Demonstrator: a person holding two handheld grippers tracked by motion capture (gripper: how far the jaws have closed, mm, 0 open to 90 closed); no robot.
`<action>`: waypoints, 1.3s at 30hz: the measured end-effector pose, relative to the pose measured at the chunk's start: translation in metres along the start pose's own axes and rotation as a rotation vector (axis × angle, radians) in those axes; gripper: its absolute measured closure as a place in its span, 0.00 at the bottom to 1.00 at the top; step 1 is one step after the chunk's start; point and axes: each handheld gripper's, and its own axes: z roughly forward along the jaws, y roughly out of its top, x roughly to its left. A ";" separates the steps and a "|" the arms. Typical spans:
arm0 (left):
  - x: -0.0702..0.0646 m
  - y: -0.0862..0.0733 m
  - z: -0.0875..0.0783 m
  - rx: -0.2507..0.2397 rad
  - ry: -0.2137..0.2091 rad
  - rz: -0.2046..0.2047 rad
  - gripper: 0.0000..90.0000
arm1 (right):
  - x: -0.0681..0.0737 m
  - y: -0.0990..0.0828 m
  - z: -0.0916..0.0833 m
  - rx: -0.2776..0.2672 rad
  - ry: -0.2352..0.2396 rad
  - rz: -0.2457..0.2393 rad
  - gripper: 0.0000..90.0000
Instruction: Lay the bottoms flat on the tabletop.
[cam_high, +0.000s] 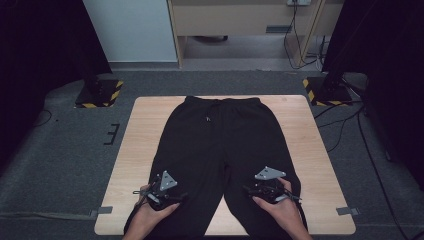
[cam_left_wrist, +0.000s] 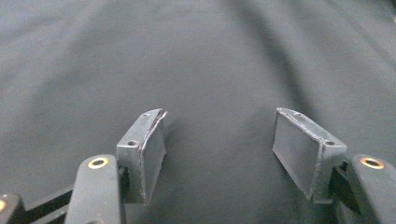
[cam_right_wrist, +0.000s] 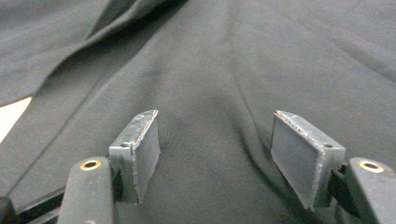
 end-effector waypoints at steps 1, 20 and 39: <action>0.000 0.000 0.000 0.000 0.000 0.000 0.36 | 0.000 0.000 0.000 0.000 0.000 0.000 0.36; 0.083 0.025 -0.047 -0.056 0.097 -0.022 0.08 | -0.080 -0.004 -0.053 -0.043 -0.088 0.094 0.12; 0.176 -0.002 -0.021 0.041 0.242 -0.213 0.07 | -0.184 -0.027 -0.051 -0.026 -0.227 0.358 0.15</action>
